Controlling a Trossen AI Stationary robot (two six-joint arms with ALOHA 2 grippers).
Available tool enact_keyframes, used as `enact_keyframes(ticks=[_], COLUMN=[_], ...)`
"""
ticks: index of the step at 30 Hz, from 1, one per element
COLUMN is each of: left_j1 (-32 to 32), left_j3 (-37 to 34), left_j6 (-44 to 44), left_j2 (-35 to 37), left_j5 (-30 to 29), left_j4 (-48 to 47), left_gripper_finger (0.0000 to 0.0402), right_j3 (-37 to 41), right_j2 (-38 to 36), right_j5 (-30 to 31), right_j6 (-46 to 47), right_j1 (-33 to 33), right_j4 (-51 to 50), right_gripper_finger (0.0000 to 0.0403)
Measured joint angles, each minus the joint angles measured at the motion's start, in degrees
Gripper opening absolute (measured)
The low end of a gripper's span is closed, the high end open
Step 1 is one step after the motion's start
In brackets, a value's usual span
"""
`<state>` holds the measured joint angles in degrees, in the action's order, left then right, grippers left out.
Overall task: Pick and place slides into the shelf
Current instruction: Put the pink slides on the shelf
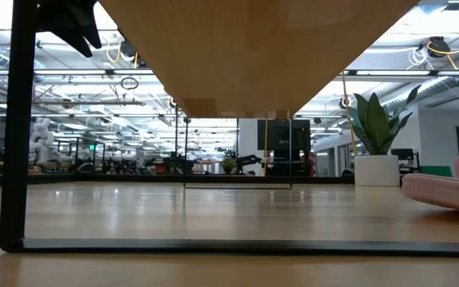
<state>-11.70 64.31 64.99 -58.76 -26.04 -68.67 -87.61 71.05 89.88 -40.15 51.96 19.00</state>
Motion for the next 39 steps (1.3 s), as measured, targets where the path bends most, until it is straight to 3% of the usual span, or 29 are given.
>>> enact_keyframes(ticks=[4,8,11,16,22,30,39], left_j1=[0.00,0.00,0.00,-0.02,-0.02,0.00,0.00], left_j3=[0.00,0.00,0.00,0.00,0.00,0.00,0.00], left_j6=[0.00,0.00,-0.45,-0.81,-0.79,-0.76,-1.90], left_j2=[0.00,0.00,0.00,0.00,0.00,0.00,0.00], left_j5=[0.00,0.00,0.00,0.00,0.00,0.00,0.00], left_j4=[0.11,0.74,2.16,2.78,2.78,2.74,2.70], left_gripper_finger=[0.0129,0.0129,0.0129,0.0129,0.0129,0.0129,0.0129], right_j3=[-0.06,-0.09,-0.09,-0.15,-1.52,-5.77,-6.07], right_j2=[0.13,-0.68,-2.29,-6.10,-10.17,-7.24,-6.77], right_j5=[-3.34,-18.25,-31.29,-53.57,-74.22,-76.52,-76.60], right_j6=[-10.20,-22.08,-25.37,-20.71,-0.79,19.46,47.80], right_j1=[-1.09,-2.76,-3.50,-4.97,-10.83,-19.58,-22.00], right_j4=[6.74,17.71,20.12,16.28,3.55,-21.41,-49.49], right_gripper_finger=[0.0086,0.0086,0.0086,0.0086,0.0086,0.0086,0.0086])
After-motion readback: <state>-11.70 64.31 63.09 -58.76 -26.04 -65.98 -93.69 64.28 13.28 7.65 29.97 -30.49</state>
